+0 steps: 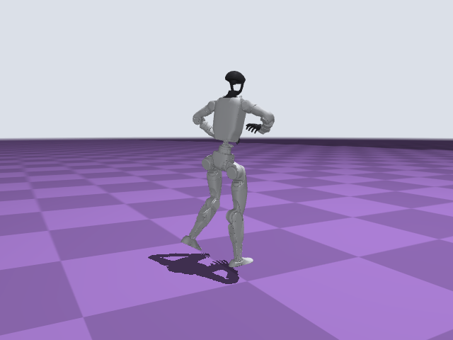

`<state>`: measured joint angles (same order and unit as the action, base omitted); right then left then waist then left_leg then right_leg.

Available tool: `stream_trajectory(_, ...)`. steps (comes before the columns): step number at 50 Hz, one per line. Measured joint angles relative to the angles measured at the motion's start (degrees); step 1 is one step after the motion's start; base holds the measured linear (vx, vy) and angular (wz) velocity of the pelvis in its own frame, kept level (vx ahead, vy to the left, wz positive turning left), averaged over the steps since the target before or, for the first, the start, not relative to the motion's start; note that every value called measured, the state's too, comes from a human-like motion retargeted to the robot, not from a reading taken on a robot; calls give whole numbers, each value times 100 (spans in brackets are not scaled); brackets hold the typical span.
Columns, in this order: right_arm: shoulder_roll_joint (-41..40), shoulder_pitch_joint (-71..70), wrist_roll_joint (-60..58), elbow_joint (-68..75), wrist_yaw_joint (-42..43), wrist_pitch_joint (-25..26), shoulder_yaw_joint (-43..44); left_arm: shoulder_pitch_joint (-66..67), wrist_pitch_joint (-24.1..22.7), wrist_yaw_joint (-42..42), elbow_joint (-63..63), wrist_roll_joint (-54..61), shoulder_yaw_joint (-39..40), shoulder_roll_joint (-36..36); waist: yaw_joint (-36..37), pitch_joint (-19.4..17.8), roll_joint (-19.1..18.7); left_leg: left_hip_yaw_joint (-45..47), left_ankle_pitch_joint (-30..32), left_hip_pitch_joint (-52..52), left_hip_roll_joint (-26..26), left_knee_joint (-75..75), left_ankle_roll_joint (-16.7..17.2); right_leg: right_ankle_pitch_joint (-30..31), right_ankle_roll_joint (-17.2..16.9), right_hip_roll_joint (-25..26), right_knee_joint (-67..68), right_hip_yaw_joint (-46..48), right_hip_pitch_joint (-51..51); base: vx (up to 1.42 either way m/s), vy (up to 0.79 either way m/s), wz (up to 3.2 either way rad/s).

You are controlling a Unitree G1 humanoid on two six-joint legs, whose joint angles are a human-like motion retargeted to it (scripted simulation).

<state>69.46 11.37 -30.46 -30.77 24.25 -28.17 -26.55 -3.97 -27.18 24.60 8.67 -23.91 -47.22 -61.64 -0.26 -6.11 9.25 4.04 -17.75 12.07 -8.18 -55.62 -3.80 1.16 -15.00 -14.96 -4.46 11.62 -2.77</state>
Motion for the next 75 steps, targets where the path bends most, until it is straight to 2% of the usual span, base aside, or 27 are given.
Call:
stream_trajectory(3,-39,-12,-76,66,8,56,-88,18,55,48,2,-95,141,13,218,-12,45,405,-376,402,-53,595,-169,-161,0,-16,58,-97,27,40,-10,-34)
stream_trajectory(7,-114,-170,-288,235,117,197,-117,-88,144,216,54,-101,315,-19,540,-141,-73,771,-22,538,46,2367,-54,-375,41,209,125,-289,85,40,-7,-56)
stream_trajectory(10,-146,-251,-437,310,203,260,-96,-140,139,299,117,64,348,-75,699,-290,-296,1142,429,364,321,3872,157,-570,78,543,188,-355,292,43,-4,-45)
stream_trajectory(15,-129,-353,-450,364,308,190,-149,-217,16,266,195,324,306,-88,802,-589,-647,1958,1055,86,648,5722,772,-912,126,1041,273,-341,847,46,0,-22)
stream_trajectory(20,-143,-268,-426,368,394,110,-300,-127,-85,210,256,302,196,-77,718,-584,-651,3238,710,118,784,6062,1296,-1179,118,1180,343,-150,1334,48,4,18)
stream_trajectory(23,-154,-298,-459,408,502,115,-340,-139,-102,227,266,298,169,-73,699,-507,-627,3712,651,-25,872,6062,1374,-1216,212,1284,423,-105,1538,51,6,19)
stream_trajectory(25,-159,-511,-515,515,650,164,-337,-357,-83,252,230,372,171,-61,650,-542,-673,3717,788,-105,972,6062,1342,-1157,341,1426,522,-62,1617,52,8,36)
stream_trajectory(30,-282,-531,-642,745,731,35,-343,-464,-229,190,198,512,135,-35,615,-426,-695,3229,886,-598,1140,6062,1252,-479,652,1561,1571,93,1644,58,12,48)
stream_trajectory(35,-441,-211,-560,846,373,-225,-415,-359,-450,4,227,551,85,-110,810,-63,-791,2756,621,-960,1334,6039,1145,580,709,1472,4434,34,286,50,15,56)
stream_trajectory(37,-454,-153,-427,835,311,-205,-433,-394,-392,18,267,593,54,-172,856,24,-783,2518,474,-970,1308,5904,1124,520,782,1396,5257,-76,-311,41,15,91)
stream_trajectory(40,-452,-124,-358,801,350,-151,-391,-457,-287,76,314,597,11,-241,842,63,-779,2059,280,-978,1200,5678,1114,57,1037,1216,5796,-136,-942,38,14,131)
stream_trajectory(44,-438,-32,-472,789,492,-120,-214,-406,-236,136,316,554,-11,-246,662,49,-812,1235,106,-1058,986,5450,1113,-420,1300,1097,5199,-220,-1257,37,10,189)
stream_trajectory(48,-410,86,-510,786,586,-127,-38,-328,-223,172,273,571,15,-185,388,-28,-786,232,-11,-1221,677,5337,1079,-640,1309,1124,3842,-540,-1254,37,3,238)
stream_trajectory(53,-327,145,-478,688,605,-89,-14,-248,-222,255,225,645,89,-117,155,-211,-587,-1046,-108,-1608,180,5328,994,-213,985,1027,1944,-1230,-1031,37,-4,240)
stream_trajectory(59,-211,40,-603,507,538,109,-190,-196,-154,436,181,618,168,-119,159,-534,-359,-2327,-186,-2212,-178,5431,926,474,288,684,375,-1437,-836,37,-10,195)
stream_trajectory(62,-269,274,-844,394,511,90,-330,140,-259,547,208,456,144,-142,134,-589,-373,-2951,-279,-2624,-31,5476,916,390,0,808,127,-1874,-712,40,-24,179)
stream_trajectory(65,-276,46,-850,408,485,36,-341,-34,-414,567,138,483,178,-140,190,-754,-502,-3389,-377,-2820,255,5541,912,177,0,1108,8,-2676,-707,42,-29,147)
stream_trajectory(67,-309,91,-861,408,486,-7,-373,24,-483,577,134,470,141,-142,199,-775,-560,-3658,-434,-2987,360,5542,865,38,0,1160,12,-2886,-539,42,-24,143)
stream_trajectory(75,-436,126,-960,421,658,-115,-348,-44,-659,647,28,148,-86,-195,485,-684,-564,-4350,-179,-3086,464,5129,823,-110,0,1013,166,-2004,37,38,-32,109)
